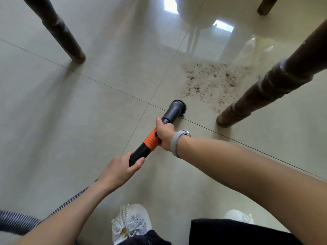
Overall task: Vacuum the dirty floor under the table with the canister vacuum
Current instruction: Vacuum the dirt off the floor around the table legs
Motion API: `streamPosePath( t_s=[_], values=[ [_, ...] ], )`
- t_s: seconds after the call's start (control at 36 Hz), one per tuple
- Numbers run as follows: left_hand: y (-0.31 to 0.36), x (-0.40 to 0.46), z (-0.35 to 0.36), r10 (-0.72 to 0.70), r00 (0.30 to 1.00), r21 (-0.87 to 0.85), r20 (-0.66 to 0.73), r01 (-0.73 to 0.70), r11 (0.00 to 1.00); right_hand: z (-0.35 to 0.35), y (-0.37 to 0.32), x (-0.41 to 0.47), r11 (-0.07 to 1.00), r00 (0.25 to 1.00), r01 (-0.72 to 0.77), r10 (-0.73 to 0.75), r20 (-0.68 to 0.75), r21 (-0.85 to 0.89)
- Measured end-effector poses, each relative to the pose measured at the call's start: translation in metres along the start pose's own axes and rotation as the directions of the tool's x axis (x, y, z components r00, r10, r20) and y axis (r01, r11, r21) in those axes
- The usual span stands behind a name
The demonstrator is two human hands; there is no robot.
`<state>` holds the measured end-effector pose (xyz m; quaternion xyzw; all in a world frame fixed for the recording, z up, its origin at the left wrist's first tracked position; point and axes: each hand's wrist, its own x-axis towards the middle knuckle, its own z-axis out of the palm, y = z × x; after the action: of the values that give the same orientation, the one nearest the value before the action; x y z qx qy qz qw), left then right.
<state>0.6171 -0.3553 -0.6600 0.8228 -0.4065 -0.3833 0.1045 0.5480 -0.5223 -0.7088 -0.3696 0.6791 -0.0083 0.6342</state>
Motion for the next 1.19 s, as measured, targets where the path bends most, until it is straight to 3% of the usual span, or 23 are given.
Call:
streamPosePath(
  t_s=[0.14, 0.39, 0.67, 0.97, 1.19],
  values=[
    [0.004, 0.021, -0.010, -0.075, 0.997, -0.133, -0.010, 0.073, 0.988, -0.002, -0.038, -0.022, 0.992, 0.991, 0.026, -0.042, 0.125, 0.127],
    [0.028, 0.048, -0.017, -0.062, 0.998, -0.295, -0.020, 0.053, 0.954, -0.002, -0.049, -0.008, 0.931, 0.971, -0.029, -0.060, 0.233, 0.363],
    [0.051, 0.062, -0.021, -0.018, 1.000, -0.311, -0.002, 0.017, 0.950, -0.025, -0.067, -0.007, 0.933, 0.968, -0.010, -0.080, 0.236, 0.359],
    [0.043, 0.039, -0.006, 0.019, 0.997, -0.222, 0.078, -0.001, 0.975, -0.037, -0.017, -0.004, 0.917, 0.965, -0.104, 0.000, 0.263, 0.384],
    [0.054, 0.061, -0.008, 0.013, 1.000, -0.223, 0.019, -0.008, 0.975, -0.034, -0.051, -0.001, 0.946, 0.984, -0.015, -0.043, 0.171, 0.324]
  ],
)
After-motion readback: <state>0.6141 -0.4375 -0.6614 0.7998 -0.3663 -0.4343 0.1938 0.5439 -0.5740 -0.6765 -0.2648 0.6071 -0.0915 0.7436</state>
